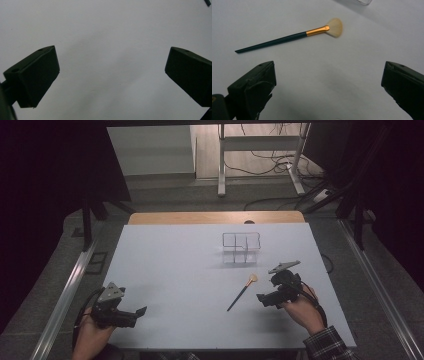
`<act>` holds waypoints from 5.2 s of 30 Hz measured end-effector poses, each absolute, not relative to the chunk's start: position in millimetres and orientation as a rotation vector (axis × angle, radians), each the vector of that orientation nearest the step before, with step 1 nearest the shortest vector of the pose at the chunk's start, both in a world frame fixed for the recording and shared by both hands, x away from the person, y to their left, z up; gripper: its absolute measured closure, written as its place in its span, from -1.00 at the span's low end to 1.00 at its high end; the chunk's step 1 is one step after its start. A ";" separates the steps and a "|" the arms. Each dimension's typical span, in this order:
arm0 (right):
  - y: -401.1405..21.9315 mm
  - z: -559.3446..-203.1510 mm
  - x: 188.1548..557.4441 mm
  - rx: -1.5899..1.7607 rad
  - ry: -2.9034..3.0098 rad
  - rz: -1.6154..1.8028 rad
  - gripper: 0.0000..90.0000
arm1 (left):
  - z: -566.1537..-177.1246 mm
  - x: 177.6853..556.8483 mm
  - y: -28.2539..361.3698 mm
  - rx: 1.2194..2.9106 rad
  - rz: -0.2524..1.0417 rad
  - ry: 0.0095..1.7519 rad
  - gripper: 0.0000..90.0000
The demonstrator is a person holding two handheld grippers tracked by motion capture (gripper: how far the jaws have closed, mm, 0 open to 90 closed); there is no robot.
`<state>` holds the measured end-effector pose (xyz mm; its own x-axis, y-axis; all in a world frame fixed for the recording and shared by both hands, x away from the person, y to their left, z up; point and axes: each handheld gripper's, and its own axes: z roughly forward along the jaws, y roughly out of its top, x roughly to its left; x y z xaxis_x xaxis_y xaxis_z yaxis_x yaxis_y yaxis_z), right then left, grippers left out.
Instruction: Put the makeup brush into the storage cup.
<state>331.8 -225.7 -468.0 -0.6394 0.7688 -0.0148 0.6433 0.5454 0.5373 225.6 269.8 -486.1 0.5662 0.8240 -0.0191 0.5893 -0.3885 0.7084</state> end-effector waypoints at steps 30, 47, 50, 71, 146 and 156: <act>-186.0 -478.4 352.6 1.327 2.536 0.689 -1.00 | -486.7 227.2 268.3 2.133 0.437 1.117 -1.00; -160.0 -480.2 364.2 1.339 2.550 0.639 -1.00 | -486.7 227.7 268.0 2.133 0.435 1.112 -1.00; -153.1 -480.9 366.1 1.333 2.560 0.630 -1.00 | -486.7 227.7 268.0 2.134 0.435 1.110 -1.00; -135.0 -496.1 371.4 1.355 2.548 0.538 -0.92 | -486.7 227.7 267.7 2.133 0.433 1.105 -1.00; -156.2 -483.7 372.5 1.220 2.663 0.575 0.87 | -486.7 227.6 267.5 2.136 0.432 1.101 -0.99; -163.9 -471.7 366.8 1.161 2.635 0.696 0.87 | -486.4 227.3 267.9 2.131 0.433 1.101 -0.99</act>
